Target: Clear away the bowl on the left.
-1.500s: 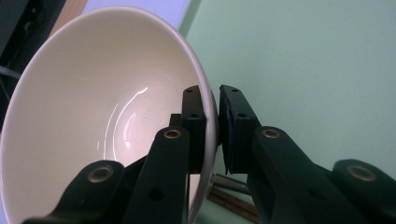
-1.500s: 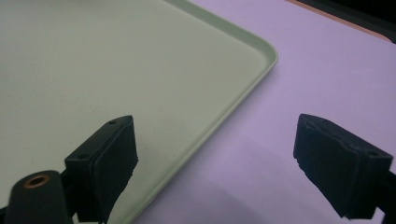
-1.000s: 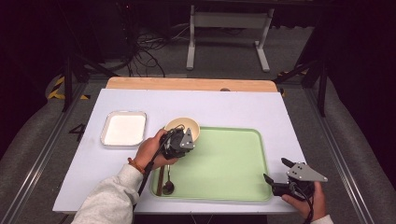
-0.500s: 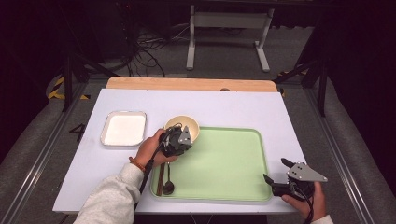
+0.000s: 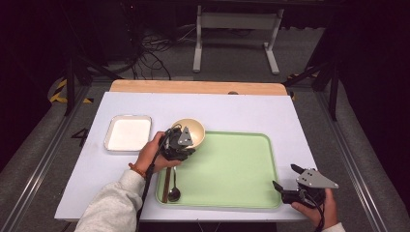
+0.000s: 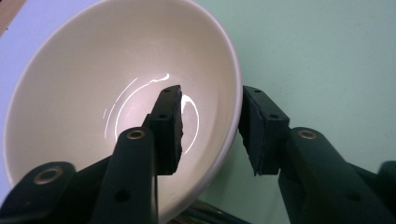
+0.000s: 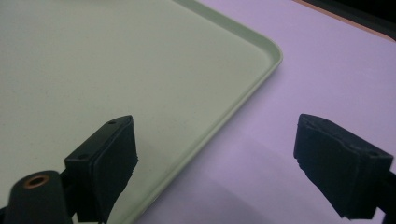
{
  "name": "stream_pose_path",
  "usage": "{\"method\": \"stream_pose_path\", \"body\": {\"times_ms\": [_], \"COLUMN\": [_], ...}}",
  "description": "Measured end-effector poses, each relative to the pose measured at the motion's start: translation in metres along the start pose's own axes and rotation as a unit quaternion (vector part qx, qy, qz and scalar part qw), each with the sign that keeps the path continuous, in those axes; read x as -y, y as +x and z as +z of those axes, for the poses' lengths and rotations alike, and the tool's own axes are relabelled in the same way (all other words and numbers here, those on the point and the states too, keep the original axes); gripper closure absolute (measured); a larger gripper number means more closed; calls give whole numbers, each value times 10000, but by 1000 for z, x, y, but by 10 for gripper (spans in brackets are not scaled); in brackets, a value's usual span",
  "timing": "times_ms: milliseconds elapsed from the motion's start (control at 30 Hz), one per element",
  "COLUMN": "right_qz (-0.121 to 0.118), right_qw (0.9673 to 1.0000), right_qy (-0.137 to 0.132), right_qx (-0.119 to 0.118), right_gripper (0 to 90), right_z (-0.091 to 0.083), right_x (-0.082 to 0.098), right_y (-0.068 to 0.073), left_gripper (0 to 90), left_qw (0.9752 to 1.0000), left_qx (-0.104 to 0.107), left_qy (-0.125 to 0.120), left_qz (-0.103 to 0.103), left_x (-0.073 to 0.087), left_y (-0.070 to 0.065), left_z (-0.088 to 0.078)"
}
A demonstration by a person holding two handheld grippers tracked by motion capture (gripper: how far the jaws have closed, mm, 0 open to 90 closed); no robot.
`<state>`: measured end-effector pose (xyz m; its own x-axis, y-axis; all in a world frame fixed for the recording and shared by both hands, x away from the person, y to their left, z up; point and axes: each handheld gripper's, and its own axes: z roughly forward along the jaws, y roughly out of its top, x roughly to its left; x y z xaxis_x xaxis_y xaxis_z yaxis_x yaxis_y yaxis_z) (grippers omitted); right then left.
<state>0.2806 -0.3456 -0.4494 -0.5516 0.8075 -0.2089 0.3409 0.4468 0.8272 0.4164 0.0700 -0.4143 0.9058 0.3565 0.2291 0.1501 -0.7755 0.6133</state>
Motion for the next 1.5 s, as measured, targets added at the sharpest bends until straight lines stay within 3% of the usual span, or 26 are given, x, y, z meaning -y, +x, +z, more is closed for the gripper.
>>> {"method": "stream_pose_path", "body": {"times_ms": [167, 300, 367, 633, 867, 967, 1100, 1267, 1500], "right_qz": [1, -34, -42, -50, -65, -55, -62, -61, -69], "right_qw": [10000, 10000, 10000, 10000, 10000, 10000, 10000, 10000, 10000], "right_qy": [-8, 13, 13, 25, 20, 17, 15, 8, -9], "right_qx": [4, 12, 21, 26, 18, 23, 24, 32, 40], "right_gripper": [137, 136, 136, 137, 137, 136, 136, 136, 136], "right_z": [0, 0, 0, 0, 0, 0, 0, 0, -1], "right_x": [0, 0, 0, 0, 0, 0, -1, -1, -1], "right_y": [0, 1, 1, 0, 1, 1, 2, 1, 1], "left_gripper": [520, 467, 449, 296, 216, 168, 130, 116, 100], "left_qw": [9996, 9993, 9991, 9977, 9968, 9955, 9940, 9912, 9883], "left_qx": [-18, -222, -171, -308, -354, -483, -489, -570, -644], "left_qy": [-260, -290, -361, -453, -532, -550, -660, -823, -816], "left_qz": [-99, -50, -151, -390, -485, -608, -722, -869, -1113], "left_x": [3, 5, 7, 14, 21, 25, 30, 38, 52], "left_y": [-2, -3, -3, -4, -7, -8, -7, -5, 3], "left_z": [-15, -25, -29, -38, -45, -47, -50, -60, -67]}}
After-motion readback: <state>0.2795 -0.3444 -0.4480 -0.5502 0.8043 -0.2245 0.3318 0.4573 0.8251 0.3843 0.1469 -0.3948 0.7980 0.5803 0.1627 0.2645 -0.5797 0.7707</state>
